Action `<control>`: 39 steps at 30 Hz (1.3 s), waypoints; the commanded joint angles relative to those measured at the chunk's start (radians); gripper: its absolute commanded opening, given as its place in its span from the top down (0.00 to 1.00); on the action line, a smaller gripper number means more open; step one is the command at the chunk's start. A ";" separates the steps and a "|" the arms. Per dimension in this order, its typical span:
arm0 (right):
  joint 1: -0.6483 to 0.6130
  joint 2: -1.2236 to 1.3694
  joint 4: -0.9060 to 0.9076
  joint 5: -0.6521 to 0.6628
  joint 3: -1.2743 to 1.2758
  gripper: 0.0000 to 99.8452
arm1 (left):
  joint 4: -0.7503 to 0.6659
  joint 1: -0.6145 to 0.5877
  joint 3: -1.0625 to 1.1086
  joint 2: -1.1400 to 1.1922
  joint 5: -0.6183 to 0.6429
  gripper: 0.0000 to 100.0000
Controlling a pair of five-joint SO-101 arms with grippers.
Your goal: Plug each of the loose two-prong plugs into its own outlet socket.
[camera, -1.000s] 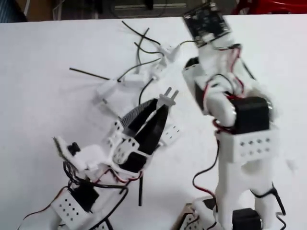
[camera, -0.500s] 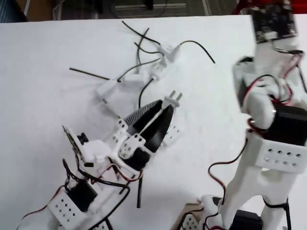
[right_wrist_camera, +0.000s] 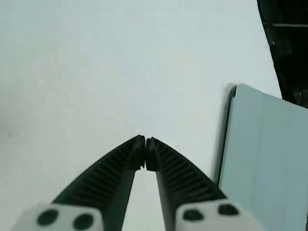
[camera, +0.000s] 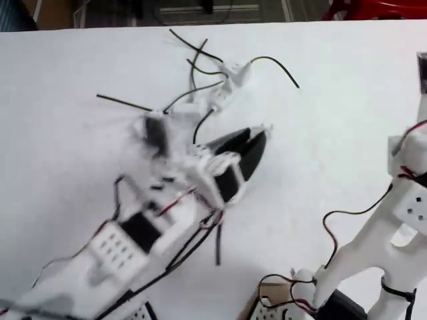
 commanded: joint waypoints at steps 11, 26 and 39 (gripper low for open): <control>0.183 -0.022 -0.398 0.178 0.514 0.98 | 0.825 0.005 -0.710 0.415 0.084 0.98; 0.174 -0.013 -0.584 0.219 0.810 0.98 | 1.363 -0.102 -1.471 1.142 -0.232 0.98; 0.182 -0.013 -0.740 0.219 0.970 0.98 | 1.568 -0.079 -1.892 1.535 -0.456 0.98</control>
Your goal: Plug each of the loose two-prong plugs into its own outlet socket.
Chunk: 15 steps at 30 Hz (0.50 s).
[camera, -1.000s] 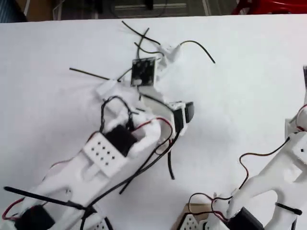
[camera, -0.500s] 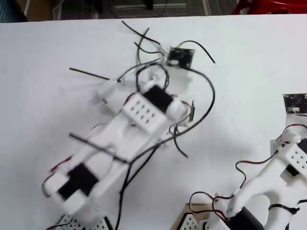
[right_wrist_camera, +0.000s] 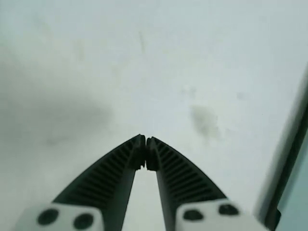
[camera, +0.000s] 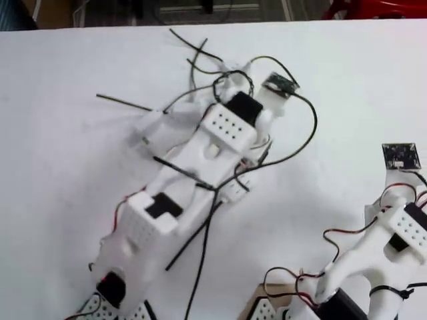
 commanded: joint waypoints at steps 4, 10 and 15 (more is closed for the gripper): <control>0.005 -0.015 -0.093 0.008 0.051 0.98 | 0.006 0.007 -0.081 0.084 0.124 0.98; -0.002 -0.015 -0.090 0.008 0.051 0.98 | 0.003 0.005 -0.120 0.097 0.210 0.98; -0.002 -0.015 -0.088 0.003 0.051 0.98 | 0.008 0.007 -0.158 0.090 0.207 0.98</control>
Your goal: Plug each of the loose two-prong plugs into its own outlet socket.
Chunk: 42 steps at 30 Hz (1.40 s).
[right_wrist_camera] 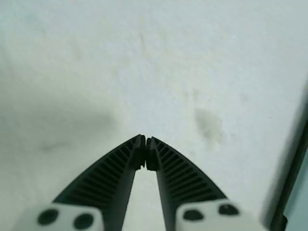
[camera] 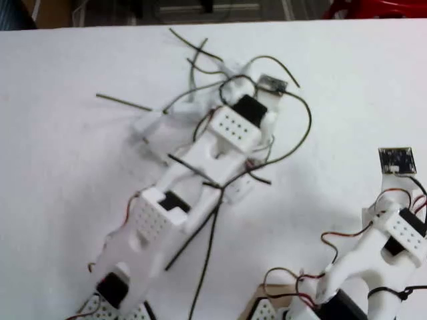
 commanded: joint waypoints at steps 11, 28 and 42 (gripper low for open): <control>-0.002 -0.015 0.031 0.006 -0.005 0.98 | 0.028 0.035 -0.032 -0.018 0.011 0.98; 0.005 -0.015 0.031 0.006 -0.003 0.98 | 0.025 0.064 -0.002 -0.007 0.011 0.98; 0.007 -0.015 0.042 0.006 -0.003 0.98 | 0.018 0.045 -0.012 0.077 0.009 0.98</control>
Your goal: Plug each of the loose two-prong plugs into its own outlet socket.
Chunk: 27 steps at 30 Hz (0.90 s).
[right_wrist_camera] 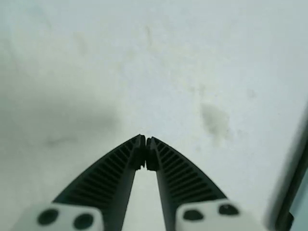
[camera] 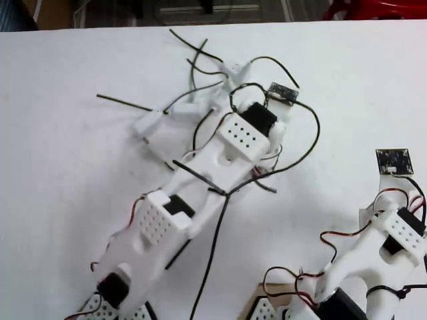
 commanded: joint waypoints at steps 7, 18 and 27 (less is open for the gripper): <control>0.008 -0.021 0.038 0.008 -0.003 0.98 | 0.009 0.024 -0.002 0.038 0.006 0.98; 0.008 -0.016 0.038 0.008 -0.003 0.98 | 0.012 0.053 0.009 0.038 0.006 0.98; 0.008 -0.015 0.038 0.008 -0.003 0.98 | 0.011 0.028 0.104 0.048 -0.094 0.98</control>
